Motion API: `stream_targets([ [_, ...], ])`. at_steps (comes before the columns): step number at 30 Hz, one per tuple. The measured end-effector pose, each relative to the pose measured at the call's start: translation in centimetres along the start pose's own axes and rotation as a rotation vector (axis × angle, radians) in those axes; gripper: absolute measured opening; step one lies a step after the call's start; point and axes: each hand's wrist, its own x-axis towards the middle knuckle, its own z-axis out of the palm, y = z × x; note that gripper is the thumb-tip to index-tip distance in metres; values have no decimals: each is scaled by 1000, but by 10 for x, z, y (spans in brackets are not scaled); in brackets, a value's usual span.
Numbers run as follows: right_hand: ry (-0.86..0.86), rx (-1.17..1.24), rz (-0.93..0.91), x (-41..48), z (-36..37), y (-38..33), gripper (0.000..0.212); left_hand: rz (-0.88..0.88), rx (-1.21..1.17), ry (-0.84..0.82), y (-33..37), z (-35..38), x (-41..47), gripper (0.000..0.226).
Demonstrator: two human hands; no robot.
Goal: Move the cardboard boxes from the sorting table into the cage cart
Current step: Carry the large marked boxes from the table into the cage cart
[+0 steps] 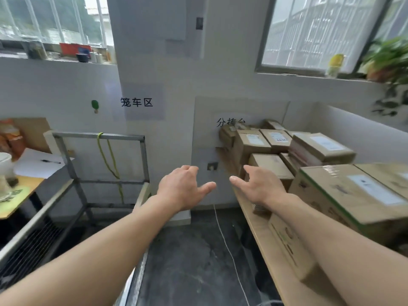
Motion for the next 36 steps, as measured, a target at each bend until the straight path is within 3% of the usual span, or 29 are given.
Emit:
stream_targets([
  [8, 97, -27, 155, -54, -29, 78, 40, 182, -55, -60, 85, 19, -6, 82],
  [13, 147, -40, 244, -74, -56, 131, 49, 269, -94, -67, 147, 32, -1, 78],
  [16, 146, -28, 275, -83, -72, 164, 43, 299, -113, -87, 181, 44, 3, 79],
  [20, 152, -9, 320, -89, -88, 210, 42, 303, -124, -128, 224, 63, 11, 77],
  [29, 139, -30, 430, -64, -104, 318, 61, 234, -205, -169, 298, 109, 46, 67],
  [36, 104, -35, 435, -39, -103, 373, 47, 155, -204, -175, 328, 138, 65, 71],
])
